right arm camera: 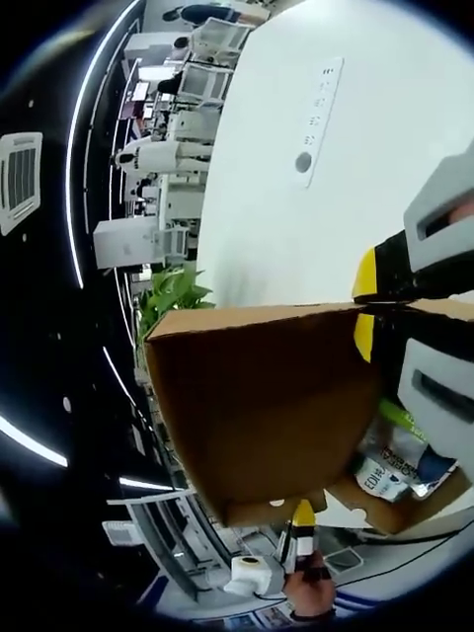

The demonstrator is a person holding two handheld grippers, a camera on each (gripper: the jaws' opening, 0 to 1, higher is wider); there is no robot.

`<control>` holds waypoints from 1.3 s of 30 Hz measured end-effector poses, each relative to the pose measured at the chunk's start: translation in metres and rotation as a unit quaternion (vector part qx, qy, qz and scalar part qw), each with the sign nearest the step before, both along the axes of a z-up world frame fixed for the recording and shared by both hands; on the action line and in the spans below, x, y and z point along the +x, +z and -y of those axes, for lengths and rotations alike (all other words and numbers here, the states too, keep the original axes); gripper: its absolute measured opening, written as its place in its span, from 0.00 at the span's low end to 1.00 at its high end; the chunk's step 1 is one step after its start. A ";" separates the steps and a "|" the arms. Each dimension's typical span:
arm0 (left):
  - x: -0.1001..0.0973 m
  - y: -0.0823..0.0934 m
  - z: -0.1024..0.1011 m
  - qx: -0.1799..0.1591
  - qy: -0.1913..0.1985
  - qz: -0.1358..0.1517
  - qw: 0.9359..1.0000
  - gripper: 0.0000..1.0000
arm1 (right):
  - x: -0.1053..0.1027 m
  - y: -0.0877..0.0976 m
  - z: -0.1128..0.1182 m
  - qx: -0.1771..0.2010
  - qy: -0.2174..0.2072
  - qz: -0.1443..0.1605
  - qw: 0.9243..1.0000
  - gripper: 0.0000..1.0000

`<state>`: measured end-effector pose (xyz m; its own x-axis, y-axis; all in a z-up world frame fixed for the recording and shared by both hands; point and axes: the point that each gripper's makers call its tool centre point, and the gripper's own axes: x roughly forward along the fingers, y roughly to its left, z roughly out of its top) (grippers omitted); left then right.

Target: Operate the shoe box by opening the lid, removing the specified soft item, and placing it in the target area until the item is outside and the box remains undamaged.

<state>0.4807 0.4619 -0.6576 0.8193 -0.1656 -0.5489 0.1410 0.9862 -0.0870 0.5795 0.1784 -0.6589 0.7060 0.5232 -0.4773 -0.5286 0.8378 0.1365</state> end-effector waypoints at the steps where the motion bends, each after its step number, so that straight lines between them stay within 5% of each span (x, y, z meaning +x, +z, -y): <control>1: 0.000 0.000 0.000 0.001 -0.001 0.000 1.000 0.05 | 0.000 0.000 0.000 -0.001 0.001 0.000 1.000 0.00; 25: 0.009 -0.002 0.000 0.014 -0.028 -0.013 0.999 0.04 | 0.011 0.000 -0.003 0.017 -0.035 0.001 0.999 0.00; 39: 0.011 -0.003 -0.001 0.013 -0.028 -0.018 0.999 0.04 | 0.013 -0.002 -0.004 0.005 -0.020 0.012 1.000 0.00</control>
